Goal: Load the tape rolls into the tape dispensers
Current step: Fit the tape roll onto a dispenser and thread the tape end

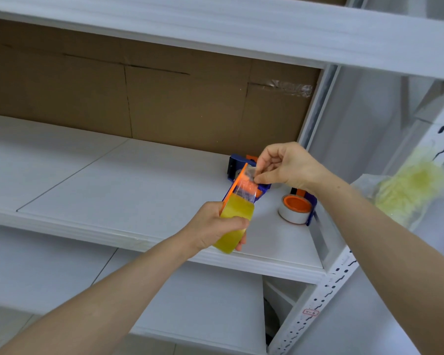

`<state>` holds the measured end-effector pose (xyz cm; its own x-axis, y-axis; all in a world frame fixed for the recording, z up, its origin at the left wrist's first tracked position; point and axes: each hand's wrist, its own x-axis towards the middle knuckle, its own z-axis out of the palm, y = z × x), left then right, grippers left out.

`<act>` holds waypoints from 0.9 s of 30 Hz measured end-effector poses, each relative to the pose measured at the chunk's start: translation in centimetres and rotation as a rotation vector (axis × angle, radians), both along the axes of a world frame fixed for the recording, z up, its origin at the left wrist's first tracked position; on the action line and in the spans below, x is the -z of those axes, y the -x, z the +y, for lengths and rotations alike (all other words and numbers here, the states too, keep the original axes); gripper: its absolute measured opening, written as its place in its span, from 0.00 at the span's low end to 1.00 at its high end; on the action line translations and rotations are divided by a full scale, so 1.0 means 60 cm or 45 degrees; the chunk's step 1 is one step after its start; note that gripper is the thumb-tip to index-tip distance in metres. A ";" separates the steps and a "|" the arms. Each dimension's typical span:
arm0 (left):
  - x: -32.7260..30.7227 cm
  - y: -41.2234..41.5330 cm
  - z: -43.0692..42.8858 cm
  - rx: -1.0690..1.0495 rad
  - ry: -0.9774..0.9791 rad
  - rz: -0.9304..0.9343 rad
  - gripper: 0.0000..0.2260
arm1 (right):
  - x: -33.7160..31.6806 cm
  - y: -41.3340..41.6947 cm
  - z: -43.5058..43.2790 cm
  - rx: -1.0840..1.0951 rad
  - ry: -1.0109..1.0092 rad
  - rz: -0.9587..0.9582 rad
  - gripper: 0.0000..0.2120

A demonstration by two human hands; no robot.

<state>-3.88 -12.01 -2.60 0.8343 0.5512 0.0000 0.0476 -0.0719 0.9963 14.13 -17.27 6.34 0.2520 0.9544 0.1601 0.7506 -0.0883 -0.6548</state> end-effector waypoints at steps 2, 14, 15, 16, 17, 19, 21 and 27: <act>0.001 0.000 0.002 -0.004 0.015 -0.008 0.01 | 0.010 0.004 0.002 0.022 -0.034 -0.130 0.07; 0.016 -0.004 -0.004 -0.145 0.029 -0.076 0.04 | 0.029 0.004 0.008 0.177 0.116 -0.121 0.08; 0.019 -0.004 -0.003 -0.150 0.012 -0.071 0.03 | 0.030 0.004 0.007 0.197 0.138 -0.050 0.07; 0.022 -0.004 -0.003 -0.154 -0.006 -0.067 0.02 | 0.029 0.006 0.007 0.217 0.156 -0.001 0.06; 0.024 -0.004 -0.001 -0.159 -0.023 -0.063 0.02 | 0.029 0.007 0.007 0.234 0.165 0.031 0.08; 0.029 -0.004 -0.001 -0.167 -0.050 -0.056 0.01 | 0.032 0.009 0.009 0.284 0.162 0.080 0.11; 0.032 -0.006 -0.003 -0.171 -0.057 -0.062 0.01 | 0.035 0.012 0.009 0.335 0.168 0.094 0.09; 0.034 -0.012 -0.011 -0.207 -0.029 -0.122 0.02 | 0.030 0.021 0.015 0.424 0.254 0.055 0.09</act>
